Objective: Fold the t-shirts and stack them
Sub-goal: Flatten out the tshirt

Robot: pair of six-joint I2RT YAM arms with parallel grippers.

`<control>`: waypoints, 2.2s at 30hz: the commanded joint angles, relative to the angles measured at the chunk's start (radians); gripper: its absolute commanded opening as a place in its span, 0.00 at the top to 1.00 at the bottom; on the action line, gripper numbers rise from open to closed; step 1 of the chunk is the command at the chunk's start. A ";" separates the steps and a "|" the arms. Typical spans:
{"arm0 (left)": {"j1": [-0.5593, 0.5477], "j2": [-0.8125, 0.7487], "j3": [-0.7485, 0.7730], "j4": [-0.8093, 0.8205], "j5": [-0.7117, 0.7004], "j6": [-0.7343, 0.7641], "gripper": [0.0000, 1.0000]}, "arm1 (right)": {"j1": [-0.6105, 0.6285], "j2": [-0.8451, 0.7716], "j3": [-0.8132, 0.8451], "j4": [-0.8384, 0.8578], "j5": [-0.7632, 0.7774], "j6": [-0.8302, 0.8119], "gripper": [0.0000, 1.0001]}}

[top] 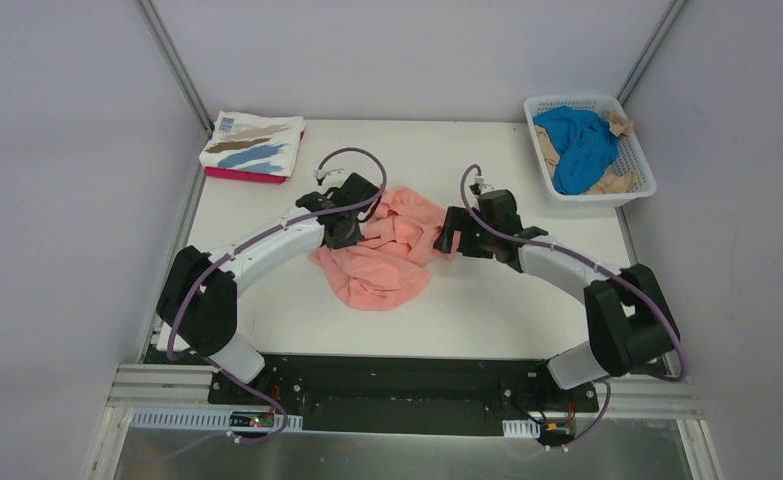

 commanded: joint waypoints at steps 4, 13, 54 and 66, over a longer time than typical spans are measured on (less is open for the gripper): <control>0.039 -0.099 -0.039 -0.046 -0.152 0.009 1.00 | 0.052 0.157 0.120 0.091 0.065 -0.071 0.66; 0.066 -0.306 0.061 -0.006 -0.414 0.132 1.00 | 0.051 -0.037 0.291 -0.096 0.432 -0.132 1.00; 0.357 0.038 0.357 0.174 0.085 0.333 1.00 | -0.076 -0.339 0.261 -0.466 0.437 0.057 1.00; 0.375 0.753 0.946 0.140 0.300 0.405 0.67 | -0.173 0.276 0.457 -0.387 0.559 -0.042 0.96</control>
